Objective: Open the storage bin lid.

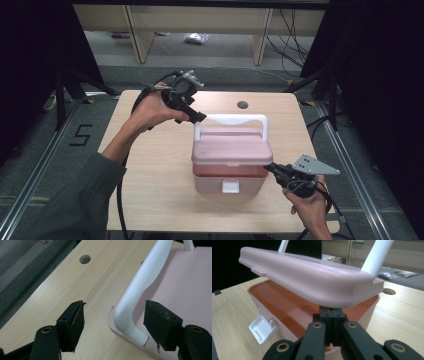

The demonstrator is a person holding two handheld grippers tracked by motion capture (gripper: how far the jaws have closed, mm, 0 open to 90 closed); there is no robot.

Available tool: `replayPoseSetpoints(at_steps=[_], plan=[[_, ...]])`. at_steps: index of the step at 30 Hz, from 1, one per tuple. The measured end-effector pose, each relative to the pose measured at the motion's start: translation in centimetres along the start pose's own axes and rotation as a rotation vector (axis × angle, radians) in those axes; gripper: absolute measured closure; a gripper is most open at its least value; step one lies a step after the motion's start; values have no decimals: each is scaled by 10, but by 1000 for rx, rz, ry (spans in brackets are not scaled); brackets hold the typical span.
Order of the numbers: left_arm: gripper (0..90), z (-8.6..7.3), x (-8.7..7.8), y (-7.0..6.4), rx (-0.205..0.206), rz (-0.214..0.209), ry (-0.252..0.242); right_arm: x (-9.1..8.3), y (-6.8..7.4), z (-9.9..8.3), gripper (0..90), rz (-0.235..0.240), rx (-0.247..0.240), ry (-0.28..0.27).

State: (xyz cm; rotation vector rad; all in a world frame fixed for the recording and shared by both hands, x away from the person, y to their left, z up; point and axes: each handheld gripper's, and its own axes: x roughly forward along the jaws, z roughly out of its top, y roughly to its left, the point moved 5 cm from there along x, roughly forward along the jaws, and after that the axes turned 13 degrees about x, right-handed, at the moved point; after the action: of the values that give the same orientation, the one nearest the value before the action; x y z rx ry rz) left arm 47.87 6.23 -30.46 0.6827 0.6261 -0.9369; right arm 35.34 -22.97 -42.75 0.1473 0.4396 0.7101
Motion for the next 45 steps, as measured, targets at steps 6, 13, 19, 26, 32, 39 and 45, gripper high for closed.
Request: replayPoseSetpoints(at_steps=[6,13,19,26,32,39,45], plan=[[293,-38,-3,-12,-42,36,3,0,-3,5,900,-15,-41,-30],[280,-69,-4,-32,-88,33,-39,-4,-3,10,900,-22,-56,-23],[264,-93,-4,-52,-164,17,-130,-6,-6,13,900,-13,-44,-34],[258,-111,12,-70,-247,12,-167,-6,-5,16,900,-11,-38,-29],[259,-114,33,-83,-265,-11,-165,-4,-3,21,900,-1,-25,-33],[292,-114,60,-98,-262,-55,-158,0,-4,26,900,-16,-43,-50],[430,-112,68,-104,-254,-87,-188,1,-4,31,900,-3,-12,-37]])
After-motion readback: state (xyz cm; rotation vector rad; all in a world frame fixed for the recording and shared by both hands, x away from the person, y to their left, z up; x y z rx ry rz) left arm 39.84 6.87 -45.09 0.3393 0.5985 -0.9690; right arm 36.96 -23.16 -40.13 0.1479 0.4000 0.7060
